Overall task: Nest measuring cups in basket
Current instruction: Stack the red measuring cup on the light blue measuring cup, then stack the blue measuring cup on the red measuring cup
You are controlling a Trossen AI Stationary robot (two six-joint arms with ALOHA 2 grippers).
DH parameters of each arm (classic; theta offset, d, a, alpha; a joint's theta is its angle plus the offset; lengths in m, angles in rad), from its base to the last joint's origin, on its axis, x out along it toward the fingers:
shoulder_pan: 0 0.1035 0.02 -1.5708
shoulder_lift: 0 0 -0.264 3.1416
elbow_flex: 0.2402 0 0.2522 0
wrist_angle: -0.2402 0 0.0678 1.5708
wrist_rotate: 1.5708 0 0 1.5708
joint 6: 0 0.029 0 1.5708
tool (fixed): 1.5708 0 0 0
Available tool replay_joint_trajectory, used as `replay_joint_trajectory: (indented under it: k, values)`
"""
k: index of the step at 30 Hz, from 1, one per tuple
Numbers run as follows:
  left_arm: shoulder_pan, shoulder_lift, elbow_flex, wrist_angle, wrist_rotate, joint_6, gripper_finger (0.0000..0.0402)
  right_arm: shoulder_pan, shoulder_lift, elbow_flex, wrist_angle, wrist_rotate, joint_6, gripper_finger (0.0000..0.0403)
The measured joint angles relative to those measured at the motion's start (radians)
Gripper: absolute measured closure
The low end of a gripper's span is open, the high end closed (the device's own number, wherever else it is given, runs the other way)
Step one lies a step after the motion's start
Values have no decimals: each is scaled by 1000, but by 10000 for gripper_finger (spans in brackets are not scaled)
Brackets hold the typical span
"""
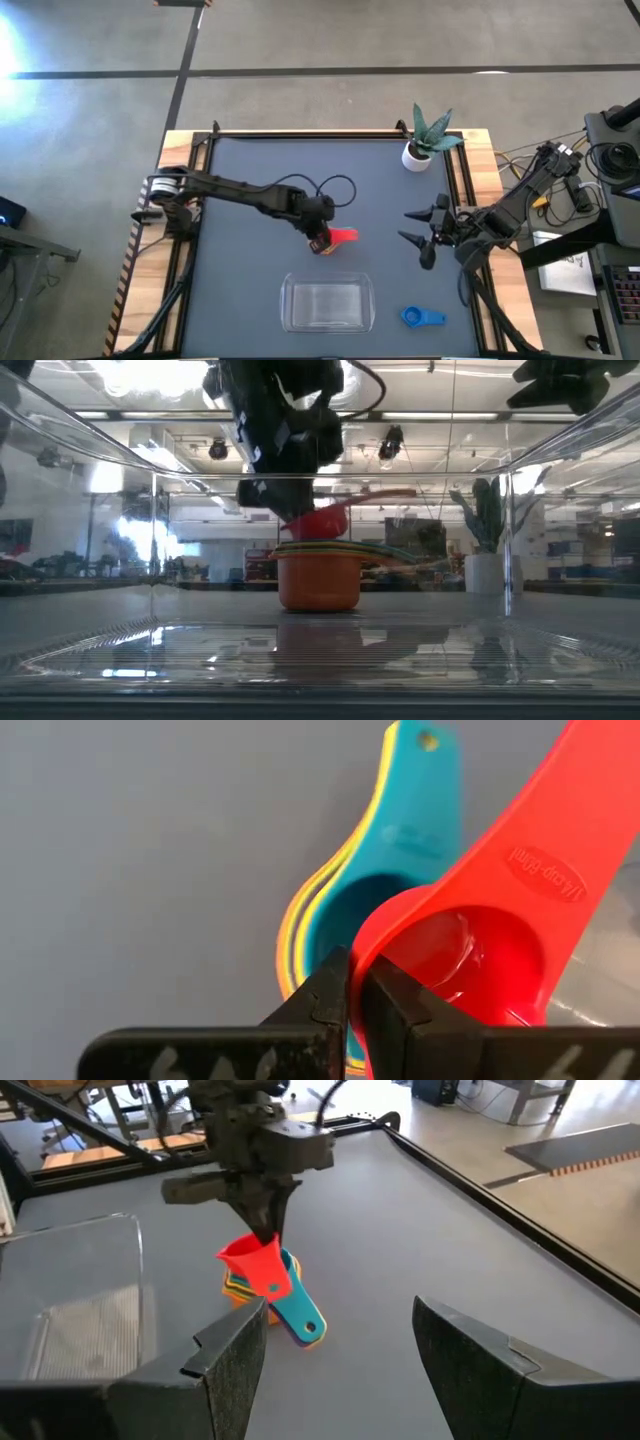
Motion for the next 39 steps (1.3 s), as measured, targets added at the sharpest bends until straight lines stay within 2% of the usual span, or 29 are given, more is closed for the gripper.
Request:
replay_joint_trajectory:
  k: [4, 7, 11, 17, 23, 26, 30, 33, 39]
  values:
    - [1, 17, 16, -24, 0, -11, 399, 7, 0, 0, 0, -1, 0, 165]
    - [0, 19, 30, -40, 1, -18, 380, 9, 0, 0, 0, 0, 0, 165]
    - [0, 19, 55, -57, 1, -17, 336, 9, 0, 0, -1, -19, 2, 165]
    - [-1, 17, 123, -156, -4, 5, 261, 10, 0, 37, -2, -155, -15, 165]
    - [-52, -72, 154, -221, -160, 32, 225, 19, 35, 99, -1, -220, -28, 165]
    - [-97, -165, 101, -207, -250, 31, 225, 42, 88, 143, 0, -236, -28, 165]
    - [-154, -306, -24, -118, -299, 7, 234, 100, 198, 218, -23, -269, -7, 165]
    - [-220, -432, -176, 64, -389, 5, 245, 159, 308, 288, -135, -310, 80, 165]
    - [-326, -664, -503, 497, -395, 12, 273, 310, 541, 403, -407, -405, 374, 165]
